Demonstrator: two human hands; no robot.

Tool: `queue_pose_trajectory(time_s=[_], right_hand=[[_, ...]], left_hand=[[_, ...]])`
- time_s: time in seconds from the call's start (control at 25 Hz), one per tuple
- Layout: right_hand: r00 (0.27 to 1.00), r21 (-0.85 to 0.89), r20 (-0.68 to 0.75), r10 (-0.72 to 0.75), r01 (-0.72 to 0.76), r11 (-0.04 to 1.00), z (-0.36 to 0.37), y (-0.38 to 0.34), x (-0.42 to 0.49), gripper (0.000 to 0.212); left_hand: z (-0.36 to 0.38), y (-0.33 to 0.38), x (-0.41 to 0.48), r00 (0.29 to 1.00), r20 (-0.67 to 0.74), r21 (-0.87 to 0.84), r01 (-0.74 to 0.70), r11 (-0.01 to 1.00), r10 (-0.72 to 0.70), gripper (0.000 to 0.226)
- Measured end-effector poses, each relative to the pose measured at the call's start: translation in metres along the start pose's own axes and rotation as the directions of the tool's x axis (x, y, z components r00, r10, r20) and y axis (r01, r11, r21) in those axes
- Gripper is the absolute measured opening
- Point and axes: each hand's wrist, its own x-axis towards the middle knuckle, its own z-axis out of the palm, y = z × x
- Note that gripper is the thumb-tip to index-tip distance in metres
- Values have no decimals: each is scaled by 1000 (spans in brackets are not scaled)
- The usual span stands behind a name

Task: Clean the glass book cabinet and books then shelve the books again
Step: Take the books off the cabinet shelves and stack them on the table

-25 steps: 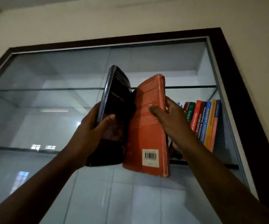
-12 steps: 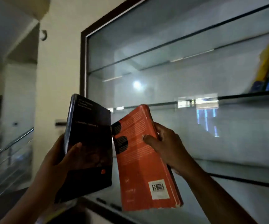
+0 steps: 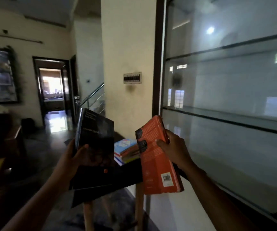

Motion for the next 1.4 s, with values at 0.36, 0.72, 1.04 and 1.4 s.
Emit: queue_pose_trajectory(time_s=[0.36,0.72,1.04,1.4], right_hand=[[980,-98,155,124,-110,989,184,72,178,34],[966,-286,58,254,-227,931,272,111,274,40],[877,-351,-207,433,-480,804,318,98,323,38],[841,-397,-277,465,-540,742,366,95,353,41]], left_hand=[[-58,-172,159,960,-49,86,278,957,-275,15],[-51,-338,354,817,296,9,516,856,-495,19],[30,-461,477,525,640,179,608,774,-560,32],[37,-438,459,412,805,82,635,768,-426,38]])
